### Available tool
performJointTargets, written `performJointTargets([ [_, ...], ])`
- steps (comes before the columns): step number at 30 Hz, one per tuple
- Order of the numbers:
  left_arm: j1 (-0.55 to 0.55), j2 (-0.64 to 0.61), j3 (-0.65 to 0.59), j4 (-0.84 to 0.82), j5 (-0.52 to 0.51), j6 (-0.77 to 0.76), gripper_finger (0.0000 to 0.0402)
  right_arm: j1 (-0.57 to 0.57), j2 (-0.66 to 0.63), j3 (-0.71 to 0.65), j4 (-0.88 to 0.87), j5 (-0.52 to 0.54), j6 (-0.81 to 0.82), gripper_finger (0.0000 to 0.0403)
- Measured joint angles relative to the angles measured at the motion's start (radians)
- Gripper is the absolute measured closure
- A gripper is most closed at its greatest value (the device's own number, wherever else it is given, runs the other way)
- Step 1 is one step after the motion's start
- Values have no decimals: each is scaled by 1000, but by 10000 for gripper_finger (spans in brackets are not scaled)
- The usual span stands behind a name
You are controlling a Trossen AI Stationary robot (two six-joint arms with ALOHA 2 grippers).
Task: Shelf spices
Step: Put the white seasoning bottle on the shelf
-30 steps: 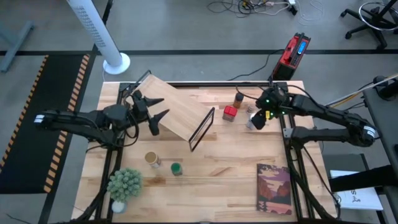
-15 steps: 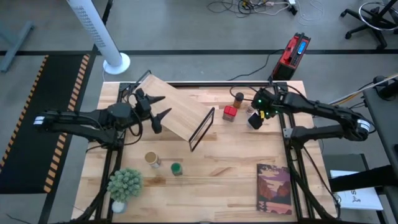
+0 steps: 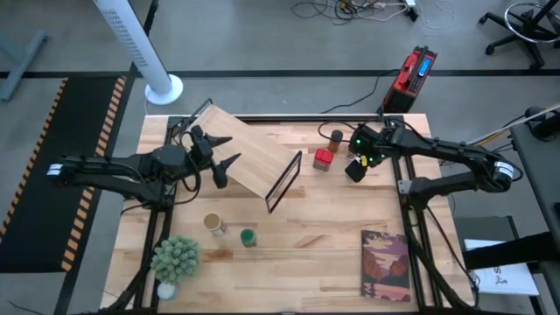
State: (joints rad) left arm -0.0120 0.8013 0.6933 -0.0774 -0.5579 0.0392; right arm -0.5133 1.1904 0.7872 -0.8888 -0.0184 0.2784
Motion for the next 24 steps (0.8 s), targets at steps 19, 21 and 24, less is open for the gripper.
performJointTargets([
  [19,0,4,0,-6,1,-4,156,39,12,18,-76,-73,84,201],
  [21,0,4,0,-6,1,-4,156,61,14,45,-138,-81,91,201],
  [24,0,2,0,-7,1,-2,152,91,20,91,-183,-74,92,201],
])
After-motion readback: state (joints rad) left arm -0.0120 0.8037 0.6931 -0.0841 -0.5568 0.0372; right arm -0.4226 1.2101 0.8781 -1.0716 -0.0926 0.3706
